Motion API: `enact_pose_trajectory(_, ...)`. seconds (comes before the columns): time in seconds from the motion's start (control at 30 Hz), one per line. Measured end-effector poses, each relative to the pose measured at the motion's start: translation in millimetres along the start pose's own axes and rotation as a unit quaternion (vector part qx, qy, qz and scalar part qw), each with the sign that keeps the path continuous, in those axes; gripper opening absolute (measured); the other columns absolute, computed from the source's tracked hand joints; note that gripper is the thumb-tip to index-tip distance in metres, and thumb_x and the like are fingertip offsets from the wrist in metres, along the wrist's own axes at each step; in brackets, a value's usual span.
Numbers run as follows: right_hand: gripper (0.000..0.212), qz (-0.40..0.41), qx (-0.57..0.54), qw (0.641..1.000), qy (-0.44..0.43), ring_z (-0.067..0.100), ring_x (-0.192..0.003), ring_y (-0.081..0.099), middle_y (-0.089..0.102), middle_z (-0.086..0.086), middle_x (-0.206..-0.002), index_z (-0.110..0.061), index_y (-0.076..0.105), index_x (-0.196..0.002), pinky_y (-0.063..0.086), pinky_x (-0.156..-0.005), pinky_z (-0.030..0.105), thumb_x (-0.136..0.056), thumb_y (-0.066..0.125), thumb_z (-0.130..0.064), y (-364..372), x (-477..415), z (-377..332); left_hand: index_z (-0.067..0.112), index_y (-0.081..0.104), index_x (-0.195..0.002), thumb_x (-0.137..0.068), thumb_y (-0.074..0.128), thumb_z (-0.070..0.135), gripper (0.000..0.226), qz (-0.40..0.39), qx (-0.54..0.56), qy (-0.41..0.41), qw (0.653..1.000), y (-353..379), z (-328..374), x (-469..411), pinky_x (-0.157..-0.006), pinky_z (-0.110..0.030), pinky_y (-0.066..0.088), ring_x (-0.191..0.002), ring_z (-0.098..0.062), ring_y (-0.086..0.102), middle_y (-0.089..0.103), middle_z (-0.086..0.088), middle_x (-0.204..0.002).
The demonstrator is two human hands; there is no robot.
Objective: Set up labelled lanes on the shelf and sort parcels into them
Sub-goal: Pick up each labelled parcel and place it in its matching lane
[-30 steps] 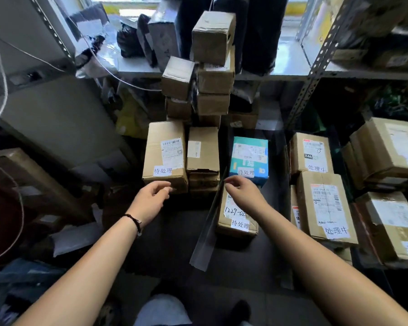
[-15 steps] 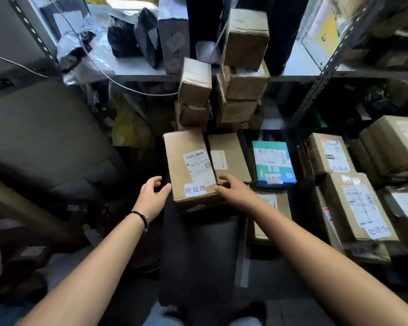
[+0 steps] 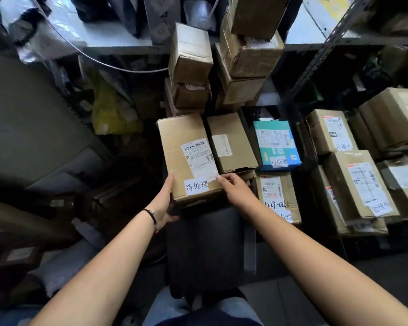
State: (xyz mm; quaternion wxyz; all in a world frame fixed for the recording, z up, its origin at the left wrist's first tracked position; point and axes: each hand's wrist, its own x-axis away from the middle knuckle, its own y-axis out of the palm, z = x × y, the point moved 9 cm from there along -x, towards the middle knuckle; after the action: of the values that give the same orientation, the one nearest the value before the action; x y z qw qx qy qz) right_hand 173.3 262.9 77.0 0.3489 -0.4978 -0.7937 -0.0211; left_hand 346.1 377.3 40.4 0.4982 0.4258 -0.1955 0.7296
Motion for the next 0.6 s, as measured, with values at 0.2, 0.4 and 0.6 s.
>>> enact_pose_trajectory(0.2,0.056,-0.060,-0.114,0.985,0.118,0.019,-0.120,0.060,0.064,-0.003,-0.126,-0.024,0.054,-0.129,0.047,-0.106,0.048,-0.088,0.065,-0.061,17.2,-14.6,40.9,0.041,0.062,-0.116,-0.071,0.043,0.085,0.065,-0.041,0.013,-0.001,0.999,-15.4,-12.4,-28.0,-0.108,-0.060,0.033,-0.115,-0.009,0.058,0.072,0.018,-0.114)
enact_pose_trajectory(0.4,0.034,-0.094,-0.186,0.967,0.147,0.021,-0.108,0.064,0.063,-0.002,-0.122,-0.030,0.044,-0.112,0.044,-0.110,0.051,-0.093,0.065,-0.048,36.3,-26.1,53.6,0.039,0.060,-0.125,-0.065,0.054,0.079,0.073,-0.069,0.009,0.023,0.997,-13.0,-10.7,-37.5,-0.092,-0.047,0.045,-0.104,-0.014,0.065,0.072,0.010,-0.118)
enact_pose_trajectory(0.6,0.050,-0.108,-0.182,0.970,0.121,0.018,-0.117,0.062,0.063,-0.008,-0.125,-0.031,0.042,-0.135,0.048,-0.104,0.044,-0.093,0.062,-0.051,40.5,-18.4,47.5,0.051,0.051,-0.131,-0.057,0.060,0.073,0.077,-0.052,-0.008,0.085,0.995,-14.6,11.0,-23.1,-0.072,-0.031,0.050,-0.089,-0.013,0.064,0.070,0.006,-0.113)
